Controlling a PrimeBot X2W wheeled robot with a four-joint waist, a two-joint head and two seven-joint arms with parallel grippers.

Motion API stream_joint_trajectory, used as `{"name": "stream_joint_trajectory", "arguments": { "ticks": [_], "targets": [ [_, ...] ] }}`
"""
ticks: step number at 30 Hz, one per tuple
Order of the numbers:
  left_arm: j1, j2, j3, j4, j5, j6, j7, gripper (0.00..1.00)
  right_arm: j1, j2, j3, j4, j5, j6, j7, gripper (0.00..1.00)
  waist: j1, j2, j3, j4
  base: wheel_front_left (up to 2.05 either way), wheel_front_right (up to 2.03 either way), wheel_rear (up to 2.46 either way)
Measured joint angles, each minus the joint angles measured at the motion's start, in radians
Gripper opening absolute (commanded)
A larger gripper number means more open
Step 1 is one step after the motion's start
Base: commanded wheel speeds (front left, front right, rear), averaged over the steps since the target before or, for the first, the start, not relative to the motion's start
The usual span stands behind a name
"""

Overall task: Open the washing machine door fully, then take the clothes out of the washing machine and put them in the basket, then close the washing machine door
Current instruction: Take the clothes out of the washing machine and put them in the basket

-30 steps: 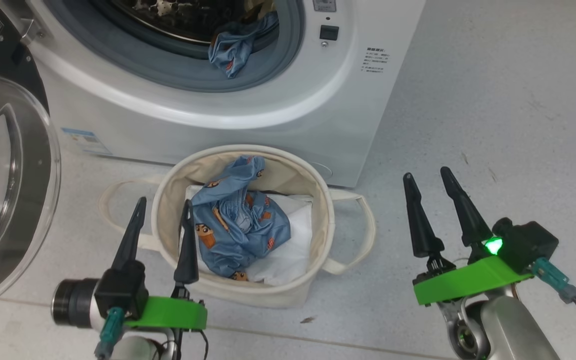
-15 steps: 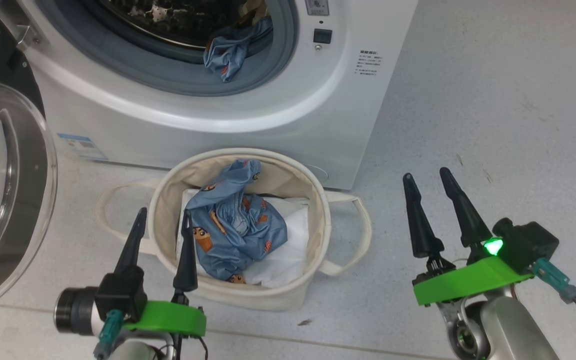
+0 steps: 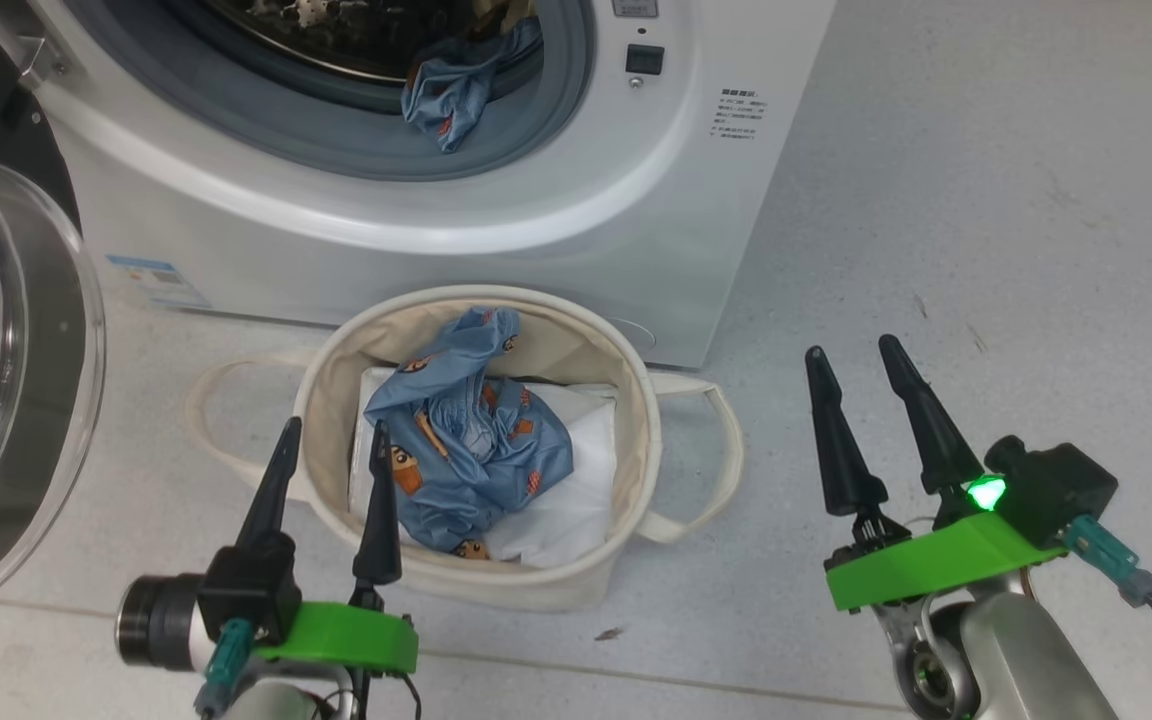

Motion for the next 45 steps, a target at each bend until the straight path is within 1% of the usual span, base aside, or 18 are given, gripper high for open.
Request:
{"name": "stream_joint_trajectory", "arguments": {
  "ticks": [10,14,17,22,26,27,28,29,32,35,37,41,45],
  "targets": [
    [-0.004,-0.004,0.002,-0.001,0.007,-0.001,0.000,1.00,0.000,0.000,0.000,-0.008,-0.001,0.000,0.000,1.00,0.0000,0.0000,0.033,0.000,0.00,0.00,0.00],
    [-0.042,0.001,0.011,0.002,0.011,-0.018,0.000,1.00,-0.002,0.000,-0.001,-0.023,-0.002,0.000,0.000,1.00,0.0000,0.0000,0.072,-0.005,0.00,0.00,0.00],
    [-0.129,0.019,0.017,0.022,0.029,-0.029,0.000,1.00,-0.006,0.000,-0.004,-0.030,-0.002,0.000,0.000,1.00,0.0000,0.0000,0.117,-0.010,0.00,0.00,0.00],
    [-0.328,0.081,0.044,0.084,0.038,-0.071,0.002,1.00,-0.051,0.000,-0.004,-0.050,-0.007,0.000,0.000,1.00,0.0000,0.0000,0.211,-0.027,0.00,0.00,0.00],
    [-0.499,0.131,0.052,0.123,0.040,-0.107,0.038,1.00,-0.102,0.000,-0.002,-0.067,0.005,0.000,0.000,1.00,0.0000,-0.0001,0.291,-0.049,0.00,0.00,0.00],
    [-0.499,0.131,0.052,0.123,0.040,-0.107,0.038,1.00,-0.102,0.000,-0.002,-0.067,0.005,0.000,0.000,1.00,0.0000,-0.0001,0.291,-0.049,0.00,0.00,0.00],
    [-0.585,0.149,0.054,0.140,0.045,-0.123,0.066,1.00,-0.120,0.000,0.001,-0.069,0.009,0.000,0.000,1.00,0.0000,-0.0001,0.328,-0.064,0.00,0.00,0.00],
    [-0.626,0.156,0.054,0.149,0.045,-0.132,0.081,1.00,-0.128,0.000,0.002,-0.070,0.010,0.000,0.000,1.00,0.0000,-0.0001,0.345,-0.071,0.00,0.00,0.00],
    [-0.741,0.162,0.056,0.190,0.040,-0.156,0.129,1.00,-0.147,0.000,0.005,-0.076,0.027,0.000,0.000,1.00,0.0001,-0.0001,0.389,-0.094,0.00,0.00,0.00],
    [-0.839,0.159,0.084,0.259,-0.015,-0.176,0.191,1.00,-0.165,0.000,0.010,-0.080,0.040,0.000,0.000,1.00,0.0001,-0.0001,0.418,-0.123,0.00,0.00,0.00],
    [-0.897,0.158,0.090,0.304,-0.030,-0.186,0.216,1.00,-0.169,0.000,0.007,-0.084,0.044,0.000,0.000,1.00,0.0001,-0.0001,0.433,-0.138,0.00,0.00,0.00],
    [-1.003,0.150,0.088,0.407,-0.051,-0.210,0.269,1.00,-0.169,0.000,0.015,-0.084,0.044,0.000,0.000,1.00,0.0002,-0.0001,0.454,-0.156,0.00,0.00,0.00],
    [-1.090,0.136,0.083,0.501,-0.074,-0.221,0.301,1.00,-0.175,0.000,0.025,-0.089,0.044,0.000,0.000,1.00,0.0002,-0.0001,0.472,-0.166,0.00,0.00,0.00]
  ]
}}
